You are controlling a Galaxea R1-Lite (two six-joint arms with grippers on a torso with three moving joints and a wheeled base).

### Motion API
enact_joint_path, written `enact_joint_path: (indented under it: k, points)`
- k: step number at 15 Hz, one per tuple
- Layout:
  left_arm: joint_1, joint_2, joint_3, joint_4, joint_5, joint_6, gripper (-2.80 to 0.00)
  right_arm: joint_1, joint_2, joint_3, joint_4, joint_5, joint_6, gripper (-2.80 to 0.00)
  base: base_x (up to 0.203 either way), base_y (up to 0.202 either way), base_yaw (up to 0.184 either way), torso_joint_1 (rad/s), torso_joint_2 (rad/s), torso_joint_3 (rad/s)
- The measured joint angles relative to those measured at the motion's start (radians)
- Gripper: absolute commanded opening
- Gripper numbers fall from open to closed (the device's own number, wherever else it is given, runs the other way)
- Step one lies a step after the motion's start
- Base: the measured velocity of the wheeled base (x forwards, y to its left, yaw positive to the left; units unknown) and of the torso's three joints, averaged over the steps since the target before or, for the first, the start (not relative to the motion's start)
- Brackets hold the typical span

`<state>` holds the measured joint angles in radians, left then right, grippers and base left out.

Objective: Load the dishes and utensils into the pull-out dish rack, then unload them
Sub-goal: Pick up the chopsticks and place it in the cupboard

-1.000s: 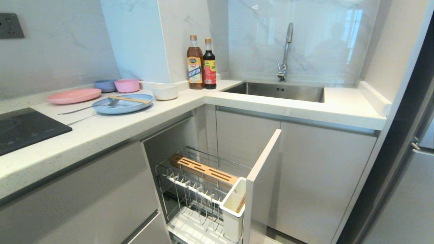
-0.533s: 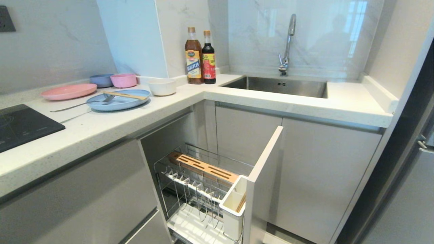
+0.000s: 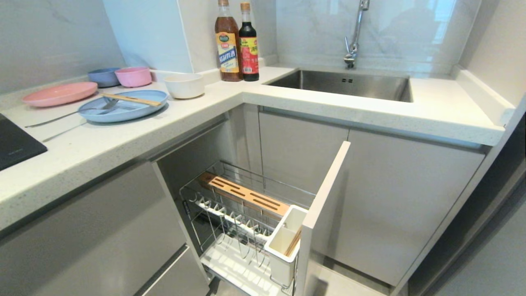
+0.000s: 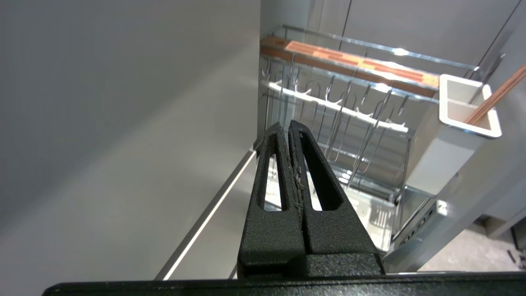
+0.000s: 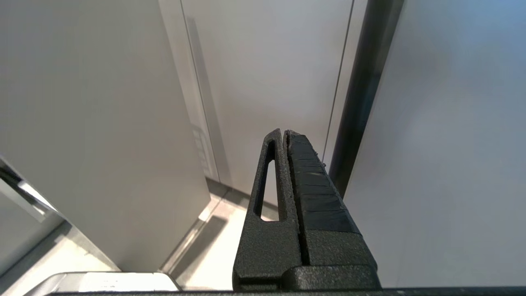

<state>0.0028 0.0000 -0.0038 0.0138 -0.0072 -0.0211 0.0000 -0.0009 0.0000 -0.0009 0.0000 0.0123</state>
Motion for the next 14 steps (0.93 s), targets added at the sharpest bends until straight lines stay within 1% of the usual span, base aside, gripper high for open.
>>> enact_joint_path:
  k: [11, 14]
  points:
    - [0.0, 0.0, 0.001, 0.0, 0.0, -0.001, -2.8, 0.0, 0.0, 0.0, 0.0, 0.0, 0.0, -2.8, 0.0, 0.0, 0.0, 0.003, 0.0, -0.195]
    - [0.0, 0.0, 0.001, -0.002, 0.006, -0.012, -2.8, 0.0, 0.0, 0.0, 0.0, 0.0, 0.0, -2.8, 0.0, 0.0, 0.0, 0.006, 0.0, -0.082]
